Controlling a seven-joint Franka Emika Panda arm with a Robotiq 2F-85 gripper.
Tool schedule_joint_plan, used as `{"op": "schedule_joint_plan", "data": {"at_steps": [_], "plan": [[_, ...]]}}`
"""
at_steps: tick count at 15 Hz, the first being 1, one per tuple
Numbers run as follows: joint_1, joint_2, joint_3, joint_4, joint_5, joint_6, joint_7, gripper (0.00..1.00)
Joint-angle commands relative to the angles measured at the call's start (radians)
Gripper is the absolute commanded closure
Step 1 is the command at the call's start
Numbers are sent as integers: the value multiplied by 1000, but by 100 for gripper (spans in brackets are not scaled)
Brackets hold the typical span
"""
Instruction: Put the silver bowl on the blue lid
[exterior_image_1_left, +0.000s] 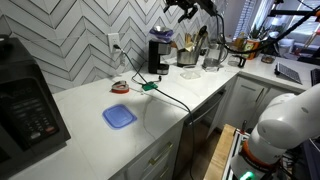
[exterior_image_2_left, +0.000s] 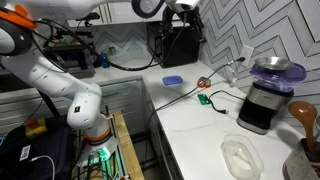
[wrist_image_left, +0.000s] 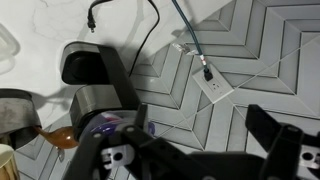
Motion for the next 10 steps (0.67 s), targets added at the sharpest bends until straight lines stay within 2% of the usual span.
{"op": "schedule_joint_plan", "data": {"at_steps": [1, 6, 7, 10], "plan": [[-3, 18, -6, 18, -29, 20, 37, 0], [-57, 141, -88, 155, -48, 33, 56, 0], [-81, 193, -103, 214, -69, 9, 72, 0], [-95, 347, -156, 392, -95, -108, 74, 0]]}}
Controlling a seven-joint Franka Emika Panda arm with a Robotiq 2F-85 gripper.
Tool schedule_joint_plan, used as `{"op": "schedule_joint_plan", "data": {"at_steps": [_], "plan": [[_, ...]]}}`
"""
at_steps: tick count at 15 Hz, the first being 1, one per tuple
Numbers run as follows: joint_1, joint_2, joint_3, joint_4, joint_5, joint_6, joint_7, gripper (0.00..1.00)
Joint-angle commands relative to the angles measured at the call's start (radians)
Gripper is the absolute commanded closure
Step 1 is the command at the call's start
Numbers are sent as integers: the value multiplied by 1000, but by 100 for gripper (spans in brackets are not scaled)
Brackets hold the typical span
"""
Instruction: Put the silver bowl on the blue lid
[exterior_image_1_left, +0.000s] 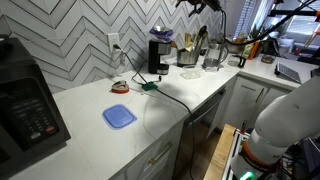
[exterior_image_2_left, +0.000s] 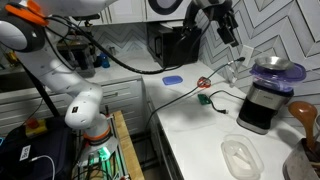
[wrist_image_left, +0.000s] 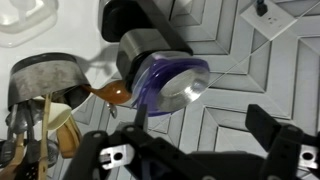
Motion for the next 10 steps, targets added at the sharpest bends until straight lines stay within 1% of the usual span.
{"op": "schedule_joint_plan", "data": {"at_steps": [1, 3, 4, 6, 7, 8, 9, 10], "plan": [[-12, 213, -46, 249, -49, -165, 42, 0], [-12, 307, -57, 365, -102, -278, 66, 0], [-4, 357, -66, 422, -98, -306, 78, 0], [3, 446, -84, 535, -35, -360, 108, 0], [1, 486, -89, 591, -23, -382, 156, 0], [3, 504, -92, 628, -44, -391, 192, 0], [-7, 430, -66, 501, -52, -322, 134, 0], [-7, 461, -69, 545, -52, -333, 156, 0]]}}
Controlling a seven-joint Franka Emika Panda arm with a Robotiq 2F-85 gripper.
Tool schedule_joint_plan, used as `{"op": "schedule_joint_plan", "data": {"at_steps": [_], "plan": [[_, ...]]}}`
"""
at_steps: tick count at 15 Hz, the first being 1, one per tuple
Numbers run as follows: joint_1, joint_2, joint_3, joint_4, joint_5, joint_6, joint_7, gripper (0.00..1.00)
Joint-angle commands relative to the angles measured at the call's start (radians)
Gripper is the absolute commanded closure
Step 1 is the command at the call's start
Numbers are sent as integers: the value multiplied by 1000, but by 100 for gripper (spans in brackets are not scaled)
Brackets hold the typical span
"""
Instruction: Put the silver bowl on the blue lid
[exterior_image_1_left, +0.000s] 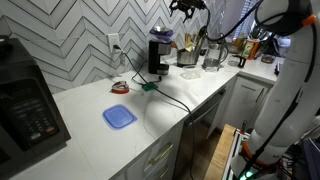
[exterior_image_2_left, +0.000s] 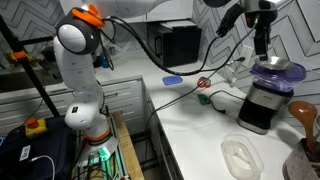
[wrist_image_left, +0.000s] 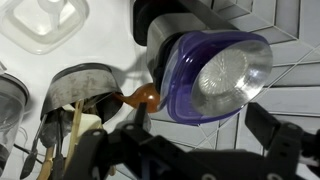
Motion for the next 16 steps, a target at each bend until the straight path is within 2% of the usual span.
{"op": "schedule_joint_plan", "data": {"at_steps": [1, 9, 14, 15, 16], "plan": [[0, 19, -2, 29, 0, -9, 11, 0], [5, 73, 10, 16, 25, 51, 34, 0], [4, 117, 14, 16, 39, 112, 58, 21], [4, 127, 15, 16, 46, 123, 61, 18], [3, 138, 16, 22, 55, 124, 64, 20]]}}
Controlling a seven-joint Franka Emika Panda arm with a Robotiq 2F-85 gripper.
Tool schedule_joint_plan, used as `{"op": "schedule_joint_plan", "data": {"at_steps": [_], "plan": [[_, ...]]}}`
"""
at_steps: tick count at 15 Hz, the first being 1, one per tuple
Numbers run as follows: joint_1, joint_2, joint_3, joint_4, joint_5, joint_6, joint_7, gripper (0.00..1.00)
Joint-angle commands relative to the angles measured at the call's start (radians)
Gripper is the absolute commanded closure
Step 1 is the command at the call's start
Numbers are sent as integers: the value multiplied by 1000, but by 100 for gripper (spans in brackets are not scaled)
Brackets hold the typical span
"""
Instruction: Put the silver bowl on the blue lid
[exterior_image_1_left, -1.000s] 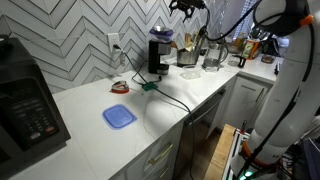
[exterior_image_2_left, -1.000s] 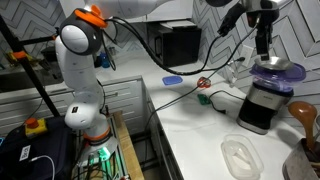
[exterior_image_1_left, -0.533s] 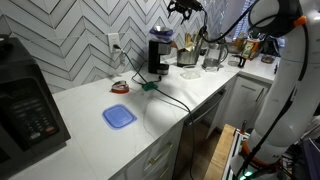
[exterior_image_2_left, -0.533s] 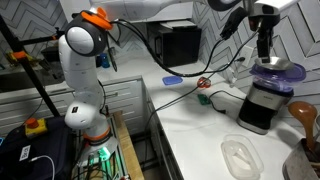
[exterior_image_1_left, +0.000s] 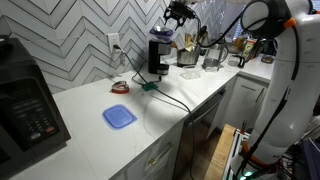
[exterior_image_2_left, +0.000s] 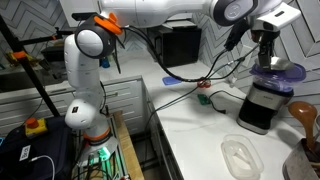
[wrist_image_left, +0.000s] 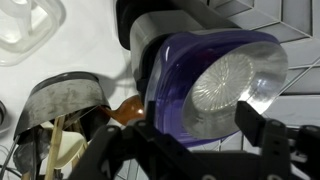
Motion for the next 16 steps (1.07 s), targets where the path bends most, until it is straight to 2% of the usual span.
{"op": "schedule_joint_plan", "data": {"at_steps": [1, 4, 5, 6, 7, 12, 16], "plan": [[-4, 25, 5, -6, 41, 37, 20, 22], [-3, 48, 6, 4, 58, 51, 27, 31], [-3, 54, 6, 6, 62, 53, 30, 41], [-2, 58, 6, 7, 64, 57, 31, 46], [-2, 61, 6, 9, 67, 59, 35, 60], [-2, 57, 6, 10, 70, 68, 42, 99], [-1, 40, -5, 7, 49, 64, 64, 99]]}}
